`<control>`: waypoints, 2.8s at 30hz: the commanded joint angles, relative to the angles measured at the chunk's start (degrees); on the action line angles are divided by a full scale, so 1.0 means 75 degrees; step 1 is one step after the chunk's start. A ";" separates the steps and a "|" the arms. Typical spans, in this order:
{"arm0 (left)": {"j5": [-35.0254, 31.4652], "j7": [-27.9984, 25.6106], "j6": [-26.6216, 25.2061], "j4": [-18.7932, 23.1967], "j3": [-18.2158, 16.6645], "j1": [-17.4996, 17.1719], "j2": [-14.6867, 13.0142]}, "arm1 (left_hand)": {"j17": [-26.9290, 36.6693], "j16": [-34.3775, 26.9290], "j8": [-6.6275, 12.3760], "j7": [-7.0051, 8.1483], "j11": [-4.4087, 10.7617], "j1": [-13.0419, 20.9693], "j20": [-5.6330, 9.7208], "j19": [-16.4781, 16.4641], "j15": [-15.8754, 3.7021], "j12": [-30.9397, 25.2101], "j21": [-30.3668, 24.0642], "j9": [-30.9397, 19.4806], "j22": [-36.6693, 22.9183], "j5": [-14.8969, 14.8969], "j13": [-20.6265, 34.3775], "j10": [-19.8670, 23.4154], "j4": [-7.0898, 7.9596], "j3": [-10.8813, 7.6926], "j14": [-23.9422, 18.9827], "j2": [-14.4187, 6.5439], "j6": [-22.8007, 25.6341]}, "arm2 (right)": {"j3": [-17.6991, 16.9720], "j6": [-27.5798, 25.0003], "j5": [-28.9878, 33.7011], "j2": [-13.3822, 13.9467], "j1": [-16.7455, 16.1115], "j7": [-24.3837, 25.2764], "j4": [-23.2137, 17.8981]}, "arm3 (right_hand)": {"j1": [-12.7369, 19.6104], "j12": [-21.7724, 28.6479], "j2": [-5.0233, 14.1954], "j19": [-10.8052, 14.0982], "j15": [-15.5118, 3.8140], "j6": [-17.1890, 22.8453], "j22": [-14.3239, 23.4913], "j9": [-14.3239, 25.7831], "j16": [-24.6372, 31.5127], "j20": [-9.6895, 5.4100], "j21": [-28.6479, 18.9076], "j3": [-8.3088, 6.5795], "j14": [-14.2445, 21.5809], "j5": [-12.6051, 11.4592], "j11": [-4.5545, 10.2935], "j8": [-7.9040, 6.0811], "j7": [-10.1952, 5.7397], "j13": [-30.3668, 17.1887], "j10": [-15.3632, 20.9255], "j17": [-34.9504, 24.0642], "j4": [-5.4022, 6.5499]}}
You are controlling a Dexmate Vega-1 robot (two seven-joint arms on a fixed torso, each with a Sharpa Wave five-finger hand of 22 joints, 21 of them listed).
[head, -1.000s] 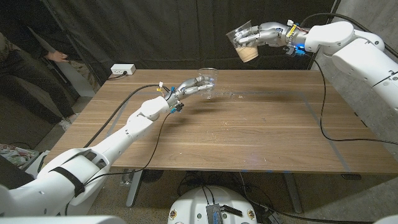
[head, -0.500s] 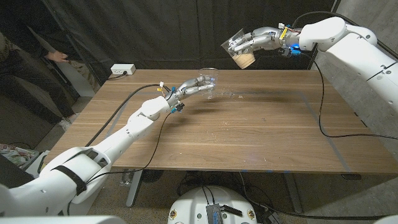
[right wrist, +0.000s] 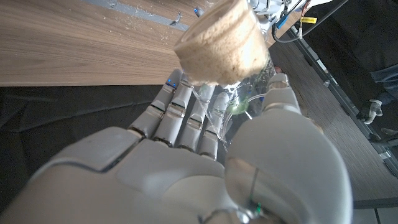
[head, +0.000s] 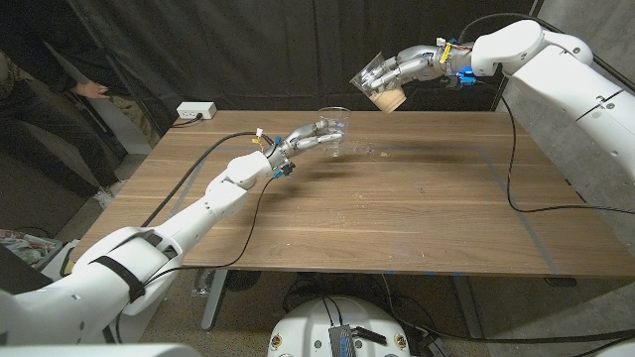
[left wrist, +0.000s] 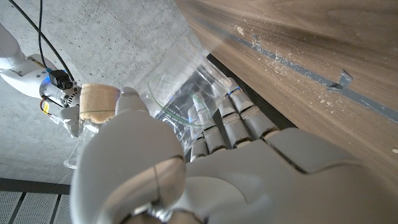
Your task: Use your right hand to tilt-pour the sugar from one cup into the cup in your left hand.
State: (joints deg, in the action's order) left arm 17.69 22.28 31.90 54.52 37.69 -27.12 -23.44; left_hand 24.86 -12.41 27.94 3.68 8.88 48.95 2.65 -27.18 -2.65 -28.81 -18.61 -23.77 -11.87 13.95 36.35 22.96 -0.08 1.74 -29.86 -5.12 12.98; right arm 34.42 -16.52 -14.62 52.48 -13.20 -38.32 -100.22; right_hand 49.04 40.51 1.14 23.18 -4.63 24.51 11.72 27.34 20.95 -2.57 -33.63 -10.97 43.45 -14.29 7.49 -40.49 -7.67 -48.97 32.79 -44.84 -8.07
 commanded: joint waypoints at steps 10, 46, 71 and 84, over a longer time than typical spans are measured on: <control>-0.0082 0.0329 0.0299 -0.0678 0.0190 0.0397 0.0390 | 0.0025 0.0055 -0.0086 0.0042 0.0037 0.0137 0.0109 0.0051 -0.0928 0.0082 -0.0033 -0.0025 -0.0013 -0.0088 -0.0013 -0.0169 -0.0032 0.0019 0.0112 -0.0078 -0.0170 | 0.0483 -0.0044 0.0869 -0.0056 0.0428 -0.0591 0.0046 | -0.0025 0.0017 -0.0232 -0.0036 -0.1145 0.0825 0.0006 0.0062 -0.0094 -0.0377 0.0061 -0.0028 0.0134 -0.0332 0.0064 -0.0058 -0.0588 -0.0060 0.0142 0.0036 -0.0019; -0.0026 0.0407 0.0420 -0.0806 0.0235 0.0371 0.0528 | 0.0031 0.0028 -0.0221 0.0105 0.0103 0.0228 0.0105 0.0085 -0.0948 0.0225 -0.0043 -0.0050 -0.0015 -0.0186 -0.0004 -0.0356 -0.0052 0.0008 0.0214 -0.0179 -0.0371 | 0.1055 0.0168 0.2182 -0.0346 0.1125 -0.1757 0.0145 | -0.0059 -0.0094 -0.0350 -0.0099 -0.1155 0.1089 -0.0011 0.0016 -0.0209 -0.0325 0.0180 -0.0138 0.0263 -0.0955 0.0135 0.0058 -0.0617 -0.0106 0.0224 0.0066 0.0015; 0.0008 0.0592 0.0481 -0.0881 0.0271 0.0410 0.0577 | 0.0017 -0.0078 0.0072 -0.0028 0.0037 0.0263 0.0142 -0.0001 -0.0910 0.0068 -0.0099 -0.0069 -0.0011 -0.0215 0.0012 0.0140 -0.0103 0.0119 -0.0127 -0.0025 0.0422 | 0.1527 0.0313 0.3030 -0.0661 0.1788 -0.2683 0.0385 | 0.0067 -0.0305 0.0108 -0.0140 -0.1189 0.0681 0.0025 0.0146 -0.0201 -0.0262 0.0228 -0.0376 0.0244 -0.0856 -0.0007 0.0295 -0.0531 -0.0198 -0.0036 -0.0117 0.0092; 0.0002 0.0589 0.0477 -0.0833 0.0283 0.0365 0.0579 | 0.0044 -0.0098 0.0236 -0.0122 0.0016 0.0208 0.0154 -0.0057 -0.0884 -0.0073 -0.0138 -0.0073 -0.0011 -0.0158 0.0029 0.0422 -0.0093 0.0225 -0.0343 0.0072 0.0782 | 0.1713 0.0489 0.3505 -0.0787 0.2034 -0.3070 0.0450 | 0.0107 -0.0415 0.0387 -0.0189 -0.1188 0.0499 0.0042 0.0300 -0.0121 -0.0250 0.0248 -0.0384 0.0117 -0.0258 -0.0020 0.0338 -0.0415 -0.0212 -0.0148 -0.0361 0.0117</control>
State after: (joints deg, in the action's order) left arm 17.69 26.66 35.37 48.14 39.73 -24.20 -19.22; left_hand 24.95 -12.87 29.50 2.96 8.82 50.31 2.76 -26.90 -2.95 -29.04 -19.29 -24.05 -11.85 12.37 36.26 25.57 -0.79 2.93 -31.67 -4.77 18.23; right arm 46.20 -13.81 8.86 47.38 0.48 -58.91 -97.29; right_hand 48.01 37.42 1.34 22.05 -5.00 26.20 11.88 29.07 19.72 -2.45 -31.90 -12.77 44.59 -16.99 7.47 -37.91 -8.64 -50.44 31.73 -47.10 -8.05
